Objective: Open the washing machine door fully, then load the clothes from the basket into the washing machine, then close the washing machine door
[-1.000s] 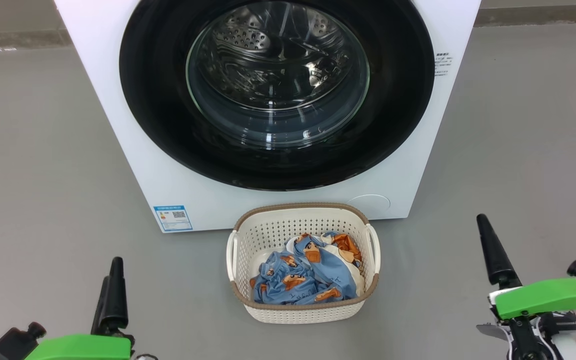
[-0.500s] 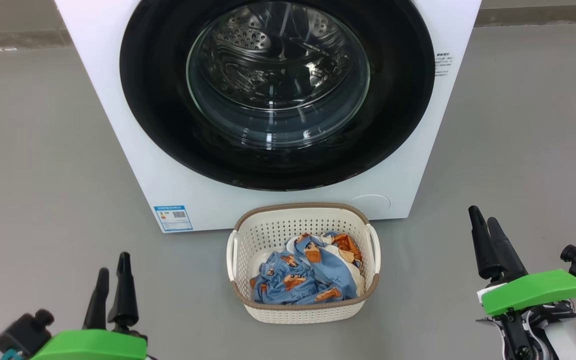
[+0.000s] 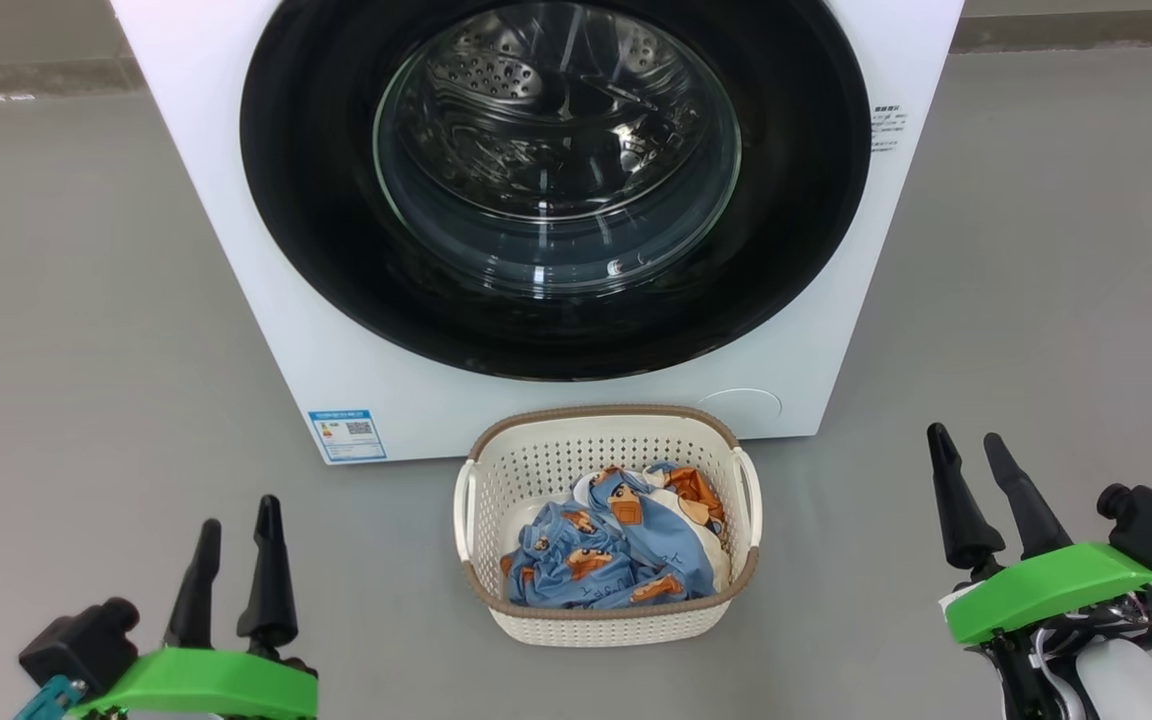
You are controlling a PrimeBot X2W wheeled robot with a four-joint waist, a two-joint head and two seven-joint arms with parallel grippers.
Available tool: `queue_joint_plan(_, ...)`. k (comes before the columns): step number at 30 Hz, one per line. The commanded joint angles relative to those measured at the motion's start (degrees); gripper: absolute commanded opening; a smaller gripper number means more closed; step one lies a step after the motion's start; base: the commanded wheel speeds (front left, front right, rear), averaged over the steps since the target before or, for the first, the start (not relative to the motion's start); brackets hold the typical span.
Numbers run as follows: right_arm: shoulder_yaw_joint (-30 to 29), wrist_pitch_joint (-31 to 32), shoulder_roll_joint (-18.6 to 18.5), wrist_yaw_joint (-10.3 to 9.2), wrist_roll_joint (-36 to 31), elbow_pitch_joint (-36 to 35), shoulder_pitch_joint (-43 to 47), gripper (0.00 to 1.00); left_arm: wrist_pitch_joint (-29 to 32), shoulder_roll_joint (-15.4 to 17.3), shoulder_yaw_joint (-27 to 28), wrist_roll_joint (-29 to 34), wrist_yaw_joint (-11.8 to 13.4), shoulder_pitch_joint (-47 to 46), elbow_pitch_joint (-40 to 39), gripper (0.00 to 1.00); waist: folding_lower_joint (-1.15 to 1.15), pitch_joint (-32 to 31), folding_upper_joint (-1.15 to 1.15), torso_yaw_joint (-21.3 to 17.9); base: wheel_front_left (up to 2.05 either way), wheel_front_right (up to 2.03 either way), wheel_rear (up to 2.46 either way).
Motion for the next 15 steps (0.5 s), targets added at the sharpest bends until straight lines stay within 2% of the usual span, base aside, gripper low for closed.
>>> queue_joint_plan(1, 1.0, -0.9, -0.7, 0.27, -2.1, -1.0, -3.2, 1.0, -0.7, 1.0, 1.2, 1.7, 0.4, -2.8, -1.0, 1.0, 0.0, 0.0, 0.0, 0.0, 0.0, 0.0, 0.0)
queue_joint_plan(15, 2.0, -3.3, -0.9, 0.31, -12.5, 2.7, -5.0, 1.0, -3.0, 1.6, 1.1, 11.2, 1.4, -3.6, -0.1, 1.0, 0.0, -0.1, 0.0, 0.3, 0.0, 0.0, 0.0)
